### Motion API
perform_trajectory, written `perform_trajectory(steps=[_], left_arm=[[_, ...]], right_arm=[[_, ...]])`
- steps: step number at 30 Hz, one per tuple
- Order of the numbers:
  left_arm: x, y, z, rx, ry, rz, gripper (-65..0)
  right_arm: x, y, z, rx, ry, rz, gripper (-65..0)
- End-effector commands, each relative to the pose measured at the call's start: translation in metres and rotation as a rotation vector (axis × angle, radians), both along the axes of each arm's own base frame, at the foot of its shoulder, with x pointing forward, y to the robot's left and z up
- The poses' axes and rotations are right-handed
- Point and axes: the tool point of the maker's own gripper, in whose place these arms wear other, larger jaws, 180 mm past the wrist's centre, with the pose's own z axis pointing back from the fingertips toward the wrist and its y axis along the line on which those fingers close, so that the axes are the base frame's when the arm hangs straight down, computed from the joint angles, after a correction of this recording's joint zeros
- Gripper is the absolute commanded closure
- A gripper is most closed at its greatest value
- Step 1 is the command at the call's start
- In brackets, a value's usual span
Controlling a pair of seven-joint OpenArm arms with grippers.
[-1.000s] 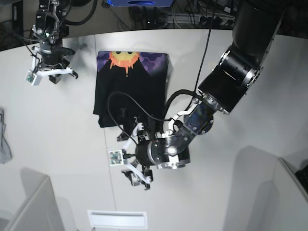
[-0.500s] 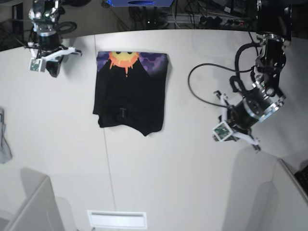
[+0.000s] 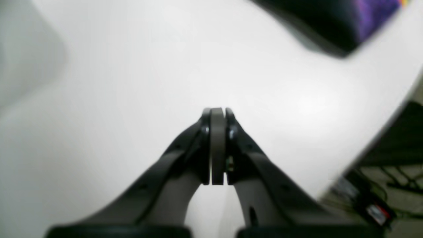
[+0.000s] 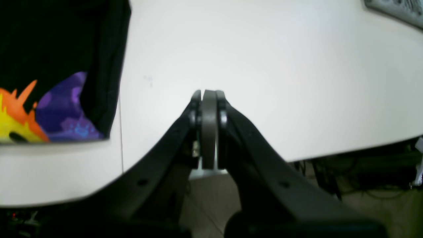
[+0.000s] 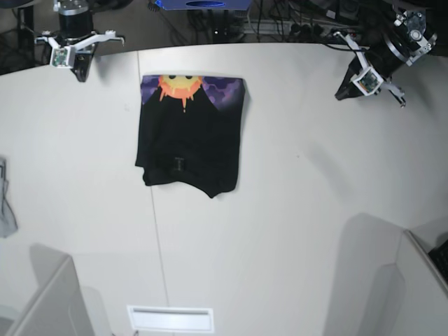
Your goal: Fold the T-shirt properly
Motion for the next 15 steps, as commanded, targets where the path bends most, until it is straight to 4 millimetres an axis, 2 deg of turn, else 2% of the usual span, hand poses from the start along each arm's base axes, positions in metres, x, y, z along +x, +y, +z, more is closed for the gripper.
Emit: perform_trajectory(steps=[1,6,10,15], left_arm=[[-0.004,0.001,0.007,-0.013,-0.013,-0.003,0.0],[-0.057,0.005,-0.017,-0.009,0.148,0.009,0.0],[-0.101,0.003,-0.032,-0.023,0.276,0.026,0.0],[-0.143,0.002,-0.044,-0.043,0.388,0.074,0.0]], right_arm=[[-0.005,-0.001,0.006,-0.014,-0.009,0.005,0.0],[-0.043,-0.002,-0.006,-0.014,0.103,0.006,0.0],[-0.083,-0.006,-0.026,-0.011,0.295,-0.013,0.0],[-0.132,-0.004,-0.048,0.016,0.545,-0.031,0.0]])
